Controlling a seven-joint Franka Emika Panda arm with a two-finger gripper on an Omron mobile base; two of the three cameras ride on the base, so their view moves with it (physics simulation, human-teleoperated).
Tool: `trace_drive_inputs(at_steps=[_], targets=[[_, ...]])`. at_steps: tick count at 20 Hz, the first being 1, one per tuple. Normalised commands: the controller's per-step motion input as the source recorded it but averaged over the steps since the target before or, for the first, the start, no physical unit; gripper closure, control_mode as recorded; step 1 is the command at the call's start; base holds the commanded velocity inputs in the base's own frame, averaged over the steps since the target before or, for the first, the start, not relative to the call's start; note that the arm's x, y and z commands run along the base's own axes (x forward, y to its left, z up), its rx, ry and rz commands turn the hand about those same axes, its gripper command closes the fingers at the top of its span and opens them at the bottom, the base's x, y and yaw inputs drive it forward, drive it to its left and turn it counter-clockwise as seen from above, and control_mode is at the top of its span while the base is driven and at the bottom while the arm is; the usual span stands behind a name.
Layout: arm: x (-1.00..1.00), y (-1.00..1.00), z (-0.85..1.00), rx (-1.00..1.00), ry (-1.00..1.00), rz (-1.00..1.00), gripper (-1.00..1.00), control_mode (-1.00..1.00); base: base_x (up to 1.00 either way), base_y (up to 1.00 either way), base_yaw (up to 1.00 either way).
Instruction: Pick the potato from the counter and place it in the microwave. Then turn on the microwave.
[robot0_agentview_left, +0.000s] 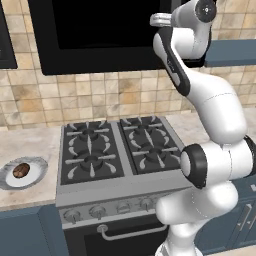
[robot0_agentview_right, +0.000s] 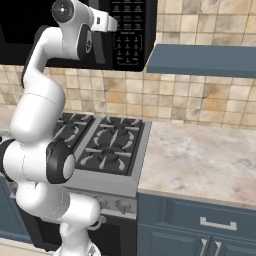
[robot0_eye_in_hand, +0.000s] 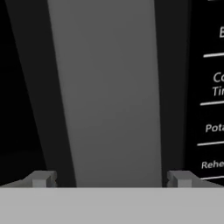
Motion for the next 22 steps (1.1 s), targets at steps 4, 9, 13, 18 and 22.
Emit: trace_drive_inputs(at_steps=[4,9,13,18,22], targets=[[0.06,0.2,0.0,0.0,0.0,0.0,1.0,-1.0,0.0,0.0,0.0],[-0.14,0.33,0.0,0.0,0.02,0.0,1.0,-1.0,0.0,0.0,0.0],[-0.45,0.41,0.0,0.0,0.04,0.0,1.0,-1.0,0.0,0.0,0.0],[-0.75,0.42,0.0,0.0,0.03,0.0,1.0,-1.0,0.0,0.0,0.0],[-0.93,0.46,0.0,0.0,0.0,0.0,1.0,-1.0,0.0,0.0,0.0]])
